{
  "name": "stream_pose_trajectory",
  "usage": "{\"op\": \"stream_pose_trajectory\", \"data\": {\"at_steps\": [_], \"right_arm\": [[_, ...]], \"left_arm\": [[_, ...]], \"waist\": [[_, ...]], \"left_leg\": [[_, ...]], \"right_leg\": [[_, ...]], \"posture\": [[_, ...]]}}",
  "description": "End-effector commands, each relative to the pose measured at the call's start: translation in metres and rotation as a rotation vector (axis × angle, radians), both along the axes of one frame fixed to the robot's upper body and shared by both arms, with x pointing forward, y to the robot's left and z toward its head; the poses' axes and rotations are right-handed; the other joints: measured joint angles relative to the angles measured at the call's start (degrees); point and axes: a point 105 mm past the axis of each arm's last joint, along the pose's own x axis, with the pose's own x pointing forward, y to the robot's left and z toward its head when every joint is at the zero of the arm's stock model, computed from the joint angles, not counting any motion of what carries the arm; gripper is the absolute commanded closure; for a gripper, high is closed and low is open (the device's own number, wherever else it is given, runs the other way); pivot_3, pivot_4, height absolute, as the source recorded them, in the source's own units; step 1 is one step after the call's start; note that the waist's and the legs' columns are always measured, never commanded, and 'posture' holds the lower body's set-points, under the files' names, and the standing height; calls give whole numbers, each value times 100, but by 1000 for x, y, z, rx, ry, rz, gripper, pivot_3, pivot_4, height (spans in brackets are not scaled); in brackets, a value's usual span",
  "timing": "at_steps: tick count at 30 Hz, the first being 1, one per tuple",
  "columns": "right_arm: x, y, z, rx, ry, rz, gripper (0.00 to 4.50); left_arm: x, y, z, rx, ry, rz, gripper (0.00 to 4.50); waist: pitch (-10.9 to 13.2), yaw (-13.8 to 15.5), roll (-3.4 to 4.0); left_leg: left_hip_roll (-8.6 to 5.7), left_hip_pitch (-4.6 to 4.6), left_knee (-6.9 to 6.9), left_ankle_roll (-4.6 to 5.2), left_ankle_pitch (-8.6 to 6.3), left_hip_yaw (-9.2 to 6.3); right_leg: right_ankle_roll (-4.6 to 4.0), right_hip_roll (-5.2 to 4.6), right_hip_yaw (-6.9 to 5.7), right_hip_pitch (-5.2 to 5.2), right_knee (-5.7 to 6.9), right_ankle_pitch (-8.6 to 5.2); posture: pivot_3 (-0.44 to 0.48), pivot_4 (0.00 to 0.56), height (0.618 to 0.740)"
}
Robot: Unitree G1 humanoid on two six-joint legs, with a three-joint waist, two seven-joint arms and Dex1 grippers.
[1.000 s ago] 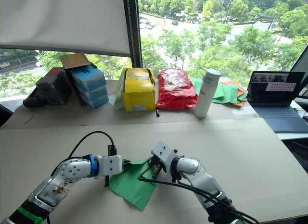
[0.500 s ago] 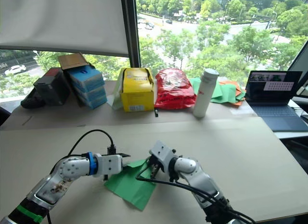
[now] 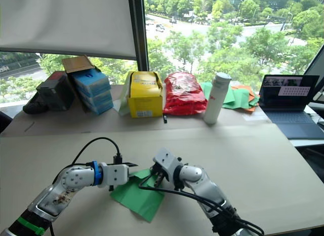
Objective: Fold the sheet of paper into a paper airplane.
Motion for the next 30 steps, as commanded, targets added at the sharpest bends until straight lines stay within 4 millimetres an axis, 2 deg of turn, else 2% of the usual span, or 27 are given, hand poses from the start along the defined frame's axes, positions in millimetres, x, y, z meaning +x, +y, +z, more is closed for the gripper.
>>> {"op": "stream_pose_trajectory", "data": {"at_steps": [1, 5, 7, 12, 13, 16, 17, 22, 25, 30], "right_arm": [[-5, -5, -15, -58, 56, -11, 4500], [-6, -6, -17, -68, 62, -8, 4500], [-5, -5, -17, -71, 64, -11, 4500], [-5, -4, -18, -74, 65, -10, 4500], [-4, -4, -18, -75, 65, -9, 4500], [-4, -4, -18, -84, 62, -7, 4500], [-4, -4, -18, -87, 61, -7, 4500], [-6, -3, -19, -95, 55, -7, 4500], [-6, -3, -18, -95, 51, -10, 4500], [-5, -2, -16, -92, 45, -14, 4500]], "left_arm": [[-8, -1, -11, 15, 57, -16, 2805], [-3, 7, 13, -168, 165, 90, 2805], [-5, 13, 32, -313, 301, 137, 2805], [-13, 20, 55, -458, 497, 138, 2805], [-16, 18, 60, -491, 546, 123, 3354], [-16, 16, 69, -564, 589, 122, 4325], [-13, 15, 70, -566, 587, 131, 4434], [3, -1, 54, -517, 544, 171, 4434], [8, -13, 27, -425, 538, 177, 4434], [9, -20, 11, -397, 552, 175, 4434]], "waist": [[0, 1, 0], [0, -2, 0], [0, -1, 0], [0, -1, -1], [0, -4, -1], [0, -7, -1], [0, -4, -1], [-1, 6, -3], [-2, 8, -4], [-2, 1, -4]], "left_leg": [[0, 2, 0, 0, 0, 0], [0, 0, 0, 1, -1, 0], [0, -4, 1, 0, 0, 0], [1, -4, 8, -3, 1, -4], [0, -4, 8, -5, 3, -4], [0, -2, 8, -19, 11, -3], [0, -2, 7, -35, 20, -3], [-3, 3, 7, -36, 21, -2], [-6, 6, 6, -37, 21, 1], [-4, -3, 6, -36, 21, 6]], "right_leg": [[0, 0, 0, 2, 0, 0], [0, -1, 1, -1, 0, 0], [1, 0, 0, -3, 0, -1], [4, 4, -5, 0, 1, -2], [4, 5, -4, 1, 1, -2], [4, 9, 0, 1, 1, -3], [4, 9, 0, 2, 1, -3], [4, 15, 3, 7, 1, -3], [4, 15, 9, 9, 1, -3], [4, 18, 14, -2, 1, -3]], "posture": [[0, 150, 740], [0, 150, 740], [0, 150, 740], [0, 150, 740], [0, 150, 740], [0, 150, 740], [0, 150, 740], [0, 150, 740], [0, 150, 740], [0, 150, 740]]}}
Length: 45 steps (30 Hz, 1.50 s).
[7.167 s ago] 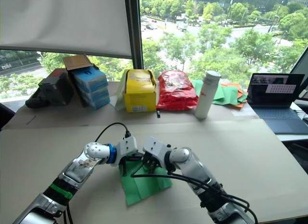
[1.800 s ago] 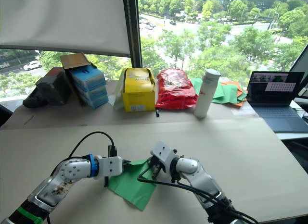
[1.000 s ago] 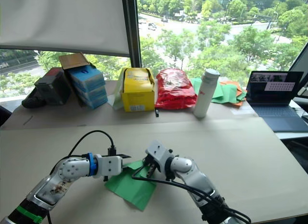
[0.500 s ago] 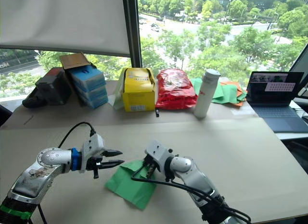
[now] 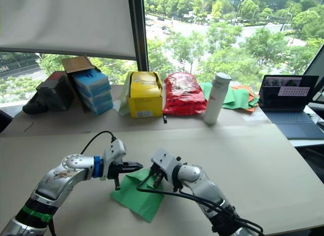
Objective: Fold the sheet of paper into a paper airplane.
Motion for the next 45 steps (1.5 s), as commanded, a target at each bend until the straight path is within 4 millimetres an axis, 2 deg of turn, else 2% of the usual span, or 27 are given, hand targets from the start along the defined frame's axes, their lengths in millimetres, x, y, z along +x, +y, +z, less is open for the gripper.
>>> {"op": "stream_pose_trajectory", "data": {"at_steps": [1, 6, 12, 22, 26, 33, 45], "right_arm": [[-3, -6, -16, -53, 57, -24, 4500], [-4, -6, -15, -53, 52, -26, 4500], [-2, 3, 1, -6, 11, -13, 4500], [-6, 3, -4, -25, 27, -5, 4500], [-6, 3, -6, -30, 32, -12, 4500], [-6, 3, -8, -33, 42, -15, 4500], [-7, 3, -10, -39, 49, -4, 4500]], "left_arm": [[5, 1, 0, 43, -58, -8, 4434], [9, 0, -10, 86, -71, -10, 4434], [8, 0, -21, 117, -62, -23, 4434], [8, -6, -33, 143, -43, -35, 4434], [1, 6, -46, 187, -3, -31, 4434], [-4, 23, -51, 205, 28, 5, 4434], [-24, 60, -61, 260, 85, 72, 4434]], "waist": [[0, -2, 0], [0, 0, 0], [0, -1, 0], [-1, 8, -1], [-3, 0, -2], [-6, -18, -1], [-19, -59, 5]], "left_leg": [[0, 2, -1, 0, 0, 0], [0, 3, 0, 29, -17, -1], [1, 4, 0, 28, -16, -1], [0, 7, 1, 32, -18, -1], [1, 12, 0, 33, -19, -1], [4, 21, -6, 32, -19, -1], [12, 50, -19, 29, -19, 1]], "right_leg": [[0, 0, 2, 1, 0, 0], [0, -4, 4, 1, 1, 0], [0, -6, 4, 1, 3, 0], [0, -7, 3, 5, 3, 0], [0, -6, 4, 8, 3, 0], [-2, -6, 10, 9, 4, -1], [-11, -27, 22, 17, 8, -6]], "posture": [[0, 150, 740], [0, 150, 740], [0, 150, 740], [0, 150, 740], [0, 150, 740], [0, 150, 740], [0, 150, 740]]}}
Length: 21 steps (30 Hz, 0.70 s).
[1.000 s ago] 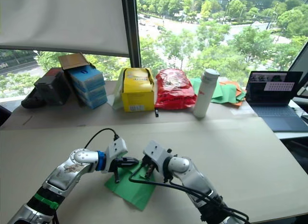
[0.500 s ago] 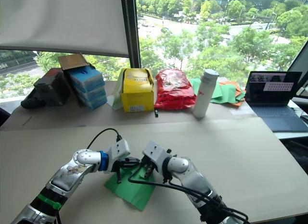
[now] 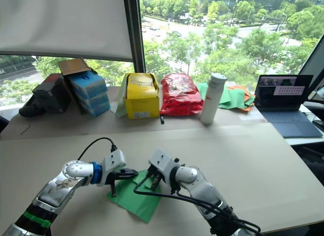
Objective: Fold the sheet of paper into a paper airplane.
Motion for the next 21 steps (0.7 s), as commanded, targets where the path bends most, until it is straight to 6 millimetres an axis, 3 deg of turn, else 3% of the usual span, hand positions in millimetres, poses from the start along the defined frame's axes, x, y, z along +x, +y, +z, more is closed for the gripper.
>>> {"op": "stream_pose_trajectory", "data": {"at_steps": [1, 8, 14, 21], "right_arm": [[-3, -1, -8, -27, 32, -2, 4500], [-3, 1, -8, -27, 27, 10, 4500], [-3, 1, -7, -29, 22, 15, 4500], [-1, 2, 5, 6, -22, 32, 4500]], "left_arm": [[-18, 27, -37, 90, 154, 79, 4434], [-29, 43, -38, 111, 169, 117, 4434], [-25, 49, -29, 109, 135, 136, 4434], [0, 43, 21, 1, 16, 145, 4434]], "waist": [[-2, -4, 2], [-9, -26, 13], [-11, -30, 16], [-8, -15, 16]], "left_leg": [[0, 2, -1, 0, 0, 0], [2, 11, -6, -10, -7, 0], [3, 17, -11, -13, -9, -3], [2, 8, -11, -14, -9, -4]], "right_leg": [[-1, -2, 0, 1, 0, 0], [-8, -16, 6, 1, 0, -4], [-12, -25, 9, -2, 0, -6], [-13, -29, 6, -5, 1, -6]], "posture": [[0, 150, 740], [0, 150, 740], [0, 150, 740], [0, 150, 740]]}}
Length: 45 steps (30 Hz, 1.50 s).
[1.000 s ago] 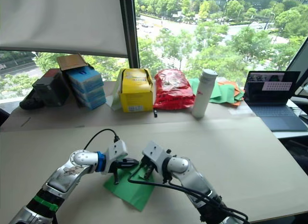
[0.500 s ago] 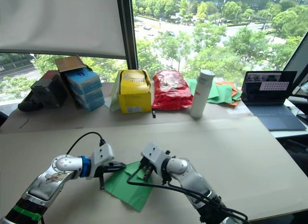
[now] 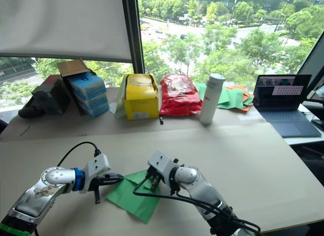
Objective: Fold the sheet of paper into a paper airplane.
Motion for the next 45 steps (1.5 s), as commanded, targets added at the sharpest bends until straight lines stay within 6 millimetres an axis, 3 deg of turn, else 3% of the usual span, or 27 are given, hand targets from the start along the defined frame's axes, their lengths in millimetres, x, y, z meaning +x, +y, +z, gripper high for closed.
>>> {"op": "stream_pose_trajectory", "data": {"at_steps": [1, 5, 8, 13, 21, 26, 31, 39, 45], "right_arm": [[0, 2, 10, 25, -31, 26, 4500], [2, -4, 32, 82, -85, 24, 4500], [2, -10, 39, 97, -93, 23, 4500], [-2, -19, 42, 94, -92, 18, 4500], [-42, -53, 30, 5, 11, 111, 4500], [-77, -75, 15, -83, 124, 239, 4500], [-108, -71, -1, -97, 234, 372, 4500], [-69, -51, -26, -132, 114, 223, 4500], [-78, -52, -15, -110, 110, 273, 4500]], "left_arm": [[8, 4, 20, -38, -18, 24, 4434], [10, -17, 54, -147, -59, -71, 4434], [9, -30, 58, -198, -50, -116, 4434], [-2, -44, 28, -146, 4, -181, 4434], [-2, -47, -11, -50, 32, -209, 4434], [-2, -46, -15, -43, 27, -218, 4434], [-1, -48, -14, -50, 22, -217, 4434], [-2, -47, -14, -49, 23, -202, 4434], [-1, -46, -14, -47, 21, -190, 4434]], "waist": [[3, 3, 0], [18, 53, -15], [20, 70, -14], [21, 61, -15], [25, 140, -16], [26, 191, -15], [25, 198, -16], [19, 174, -26], [19, 189, -25]], "left_leg": [[-1, -7, 1, 0, 0, 0], [-2, -63, 18, -3, 3, -6], [-8, -92, 22, -37, 23, -4], [-11, -99, 22, -27, 19, 0], [-9, -94, 30, 24, -10, 4], [-7, -65, 34, 35, -17, 2], [-4, -61, 34, 35, -16, -1], [-2, -41, 34, 27, -12, -1], [-3, -35, 35, 22, -9, -1]], "right_leg": [[0, 1, 0, -5, 0, 0], [1, 10, -9, -37, 3, 2], [6, 26, -12, -57, 0, 4], [14, 48, -15, -54, -7, 7], [17, 52, -26, -48, -15, 5], [20, 43, -36, -13, -23, 4], [21, 43, -29, -10, -21, 3], [21, 50, -29, -1, -15, 3], [20, 46, -26, 0, -8, 3]], "posture": [[0, 150, 740], [0, 150, 740], [0, 150, 740], [0, 150, 740], [0, 150, 740], [0, 150, 740], [0, 150, 740], [0, 150, 740], [0, 150, 740]]}}
